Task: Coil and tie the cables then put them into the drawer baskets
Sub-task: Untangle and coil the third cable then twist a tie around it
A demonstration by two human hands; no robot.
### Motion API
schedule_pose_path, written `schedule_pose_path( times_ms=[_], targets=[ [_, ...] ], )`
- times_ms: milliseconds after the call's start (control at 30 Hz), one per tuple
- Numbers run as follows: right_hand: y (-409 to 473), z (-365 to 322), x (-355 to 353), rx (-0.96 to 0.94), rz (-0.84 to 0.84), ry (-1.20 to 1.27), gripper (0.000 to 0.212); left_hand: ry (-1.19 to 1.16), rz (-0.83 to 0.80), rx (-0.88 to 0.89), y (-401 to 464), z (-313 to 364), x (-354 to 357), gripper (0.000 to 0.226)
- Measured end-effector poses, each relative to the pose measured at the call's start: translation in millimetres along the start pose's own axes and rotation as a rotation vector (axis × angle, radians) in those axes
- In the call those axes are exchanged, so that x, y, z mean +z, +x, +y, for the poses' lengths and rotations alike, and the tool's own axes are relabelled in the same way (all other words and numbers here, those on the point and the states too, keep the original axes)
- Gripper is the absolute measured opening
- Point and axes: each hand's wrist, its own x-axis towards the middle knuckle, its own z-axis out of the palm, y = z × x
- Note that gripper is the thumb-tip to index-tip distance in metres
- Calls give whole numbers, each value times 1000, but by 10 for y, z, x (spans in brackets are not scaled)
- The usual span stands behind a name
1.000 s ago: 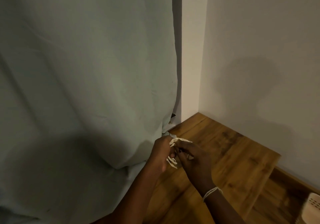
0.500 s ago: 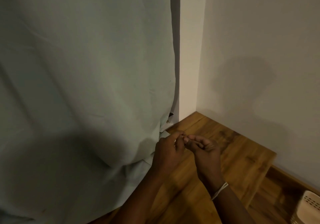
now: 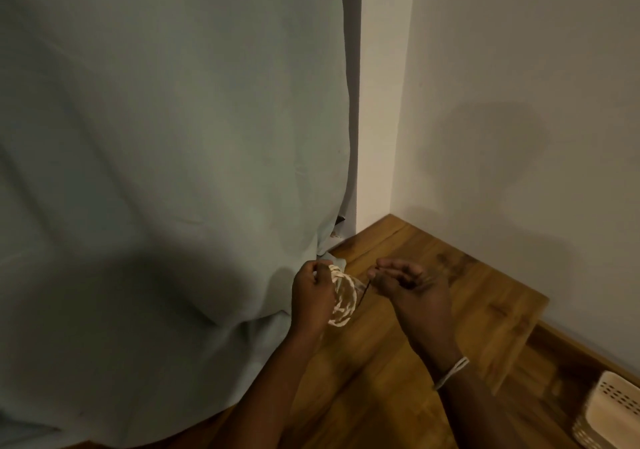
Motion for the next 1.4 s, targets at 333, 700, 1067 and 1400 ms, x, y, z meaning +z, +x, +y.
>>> schedule_pose_path(
  times_ms=[333, 700, 1067, 1400],
  targets=[
    [-245, 207, 252, -432, -9, -399, 24, -281, 73, -317, 139, 70, -29, 38],
    [-253, 165, 277, -641, 137, -533, 24, -361, 62, -353, 214, 111, -152, 40],
    [-127, 224, 365, -772, 65, -612, 19, -369, 97, -388, 184, 109, -171, 40],
    [-127, 354, 538, -684, -142, -594, 26, -432, 27, -465, 141, 194, -127, 30]
  ],
)
